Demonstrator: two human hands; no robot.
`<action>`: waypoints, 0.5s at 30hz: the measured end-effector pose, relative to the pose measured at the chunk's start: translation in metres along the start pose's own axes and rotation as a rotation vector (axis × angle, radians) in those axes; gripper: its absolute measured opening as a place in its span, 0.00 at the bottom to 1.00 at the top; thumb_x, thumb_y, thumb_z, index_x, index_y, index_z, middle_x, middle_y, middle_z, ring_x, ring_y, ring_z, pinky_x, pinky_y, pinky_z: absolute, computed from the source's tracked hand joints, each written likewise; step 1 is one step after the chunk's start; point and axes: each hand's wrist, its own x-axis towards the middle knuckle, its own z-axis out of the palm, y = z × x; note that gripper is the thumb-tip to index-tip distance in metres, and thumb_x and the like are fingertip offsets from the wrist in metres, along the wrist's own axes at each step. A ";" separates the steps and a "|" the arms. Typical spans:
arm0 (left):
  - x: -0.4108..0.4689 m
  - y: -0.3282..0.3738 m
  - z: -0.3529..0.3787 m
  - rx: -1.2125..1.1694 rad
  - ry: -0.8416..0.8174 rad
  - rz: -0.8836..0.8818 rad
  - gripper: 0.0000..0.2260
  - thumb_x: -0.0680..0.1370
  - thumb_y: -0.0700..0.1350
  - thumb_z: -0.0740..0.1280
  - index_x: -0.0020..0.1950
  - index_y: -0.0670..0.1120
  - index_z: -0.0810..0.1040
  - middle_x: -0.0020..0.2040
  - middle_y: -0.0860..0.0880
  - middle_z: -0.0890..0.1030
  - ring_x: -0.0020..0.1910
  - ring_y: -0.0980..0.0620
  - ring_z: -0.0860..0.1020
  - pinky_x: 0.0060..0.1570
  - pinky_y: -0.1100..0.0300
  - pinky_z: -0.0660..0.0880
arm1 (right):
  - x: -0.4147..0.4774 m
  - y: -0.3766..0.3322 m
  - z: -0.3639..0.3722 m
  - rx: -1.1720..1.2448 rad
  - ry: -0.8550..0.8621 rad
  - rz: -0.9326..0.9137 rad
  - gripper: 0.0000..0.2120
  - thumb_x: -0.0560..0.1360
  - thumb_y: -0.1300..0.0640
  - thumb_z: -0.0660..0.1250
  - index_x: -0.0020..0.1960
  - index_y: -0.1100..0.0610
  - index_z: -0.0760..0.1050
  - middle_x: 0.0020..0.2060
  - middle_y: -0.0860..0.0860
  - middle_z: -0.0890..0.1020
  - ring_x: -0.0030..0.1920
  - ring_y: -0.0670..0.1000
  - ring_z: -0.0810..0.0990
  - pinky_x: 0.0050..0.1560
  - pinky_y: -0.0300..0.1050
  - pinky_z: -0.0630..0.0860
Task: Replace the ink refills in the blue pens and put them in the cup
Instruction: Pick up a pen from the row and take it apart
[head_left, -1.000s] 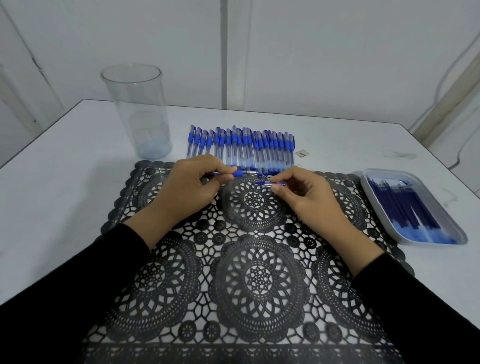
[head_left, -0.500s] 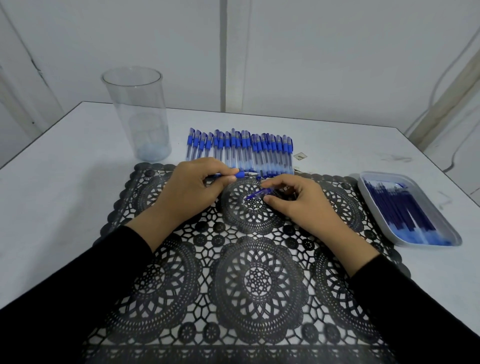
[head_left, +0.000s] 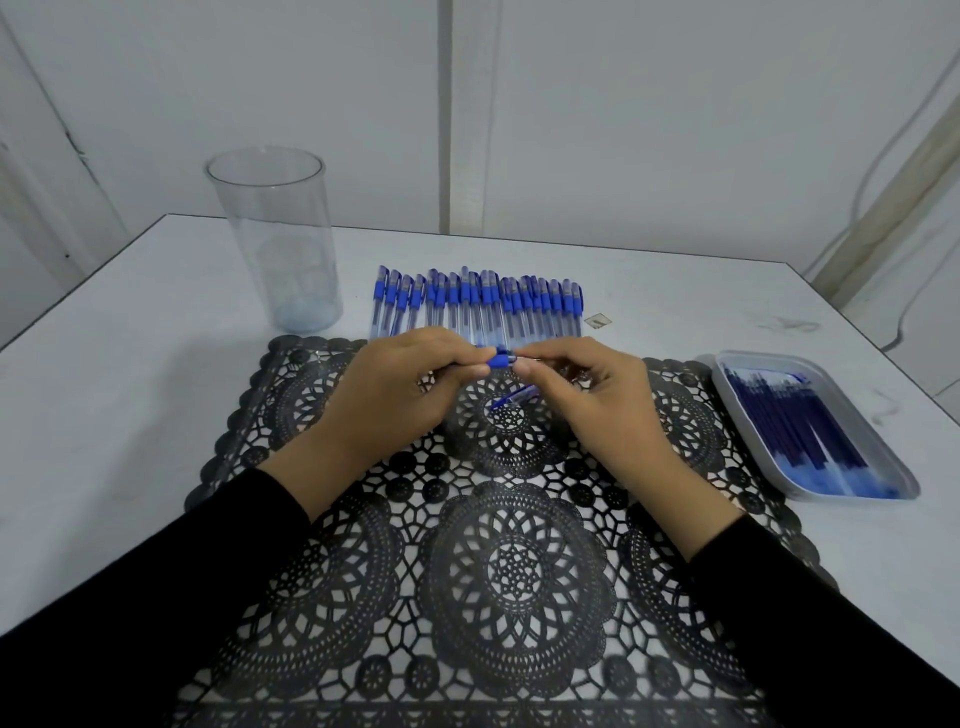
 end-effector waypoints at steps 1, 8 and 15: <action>0.000 0.001 0.001 -0.015 0.010 0.001 0.08 0.76 0.41 0.73 0.54 0.40 0.84 0.47 0.47 0.85 0.43 0.52 0.83 0.43 0.54 0.82 | 0.000 -0.001 0.000 0.015 0.018 -0.027 0.07 0.73 0.55 0.74 0.51 0.52 0.84 0.41 0.43 0.85 0.42 0.44 0.81 0.46 0.38 0.78; -0.001 0.007 0.003 -0.090 0.053 -0.103 0.08 0.75 0.39 0.73 0.53 0.41 0.84 0.45 0.53 0.84 0.40 0.66 0.79 0.41 0.74 0.72 | -0.003 -0.004 -0.002 0.107 0.004 0.013 0.10 0.72 0.56 0.74 0.53 0.54 0.83 0.41 0.43 0.83 0.41 0.44 0.81 0.45 0.41 0.78; -0.001 0.007 0.002 -0.082 0.060 -0.073 0.09 0.74 0.38 0.74 0.53 0.42 0.84 0.45 0.51 0.85 0.42 0.56 0.82 0.43 0.66 0.79 | -0.002 -0.004 -0.002 0.118 -0.064 0.067 0.07 0.73 0.58 0.74 0.50 0.54 0.81 0.36 0.46 0.80 0.36 0.46 0.77 0.38 0.34 0.75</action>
